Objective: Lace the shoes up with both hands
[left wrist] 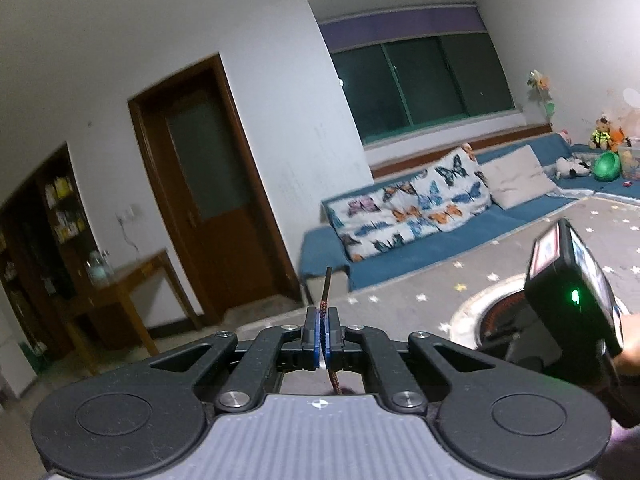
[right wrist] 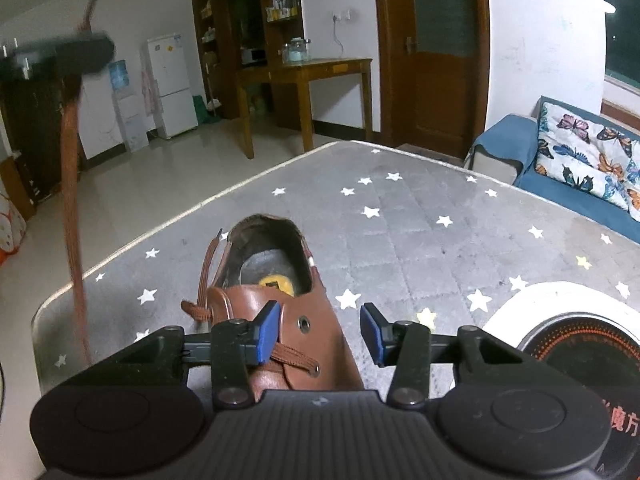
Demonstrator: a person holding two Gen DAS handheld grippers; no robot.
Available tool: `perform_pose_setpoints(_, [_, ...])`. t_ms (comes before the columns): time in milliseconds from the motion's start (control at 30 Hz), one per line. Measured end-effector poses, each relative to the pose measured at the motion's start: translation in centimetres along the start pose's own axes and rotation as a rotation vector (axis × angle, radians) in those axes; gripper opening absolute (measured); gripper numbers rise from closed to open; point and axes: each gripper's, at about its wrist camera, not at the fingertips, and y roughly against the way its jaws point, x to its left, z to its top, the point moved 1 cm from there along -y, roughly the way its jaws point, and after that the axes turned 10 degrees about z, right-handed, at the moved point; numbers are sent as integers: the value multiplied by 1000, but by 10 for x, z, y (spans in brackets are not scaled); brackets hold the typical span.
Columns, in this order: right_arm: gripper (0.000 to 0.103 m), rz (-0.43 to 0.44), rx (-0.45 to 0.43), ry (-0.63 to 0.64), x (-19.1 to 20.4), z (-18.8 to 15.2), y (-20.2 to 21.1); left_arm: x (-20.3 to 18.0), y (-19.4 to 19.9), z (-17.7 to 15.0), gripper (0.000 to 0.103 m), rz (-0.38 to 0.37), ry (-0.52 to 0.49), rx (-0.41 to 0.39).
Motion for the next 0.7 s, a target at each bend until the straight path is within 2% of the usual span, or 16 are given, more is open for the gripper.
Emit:
perform_pose_setpoints(333, [42, -34, -31, 41, 3, -6, 6, -26, -27, -28, 3, -72, -27, 107])
perform_pose_setpoints(500, [26, -22, -46, 41, 1, -9, 11, -41, -35, -41, 3, -116, -103, 134])
perform_pose_setpoints(700, [18, -5, -55, 25, -3, -10, 15, -55, -49, -48, 3, -166, -182, 165])
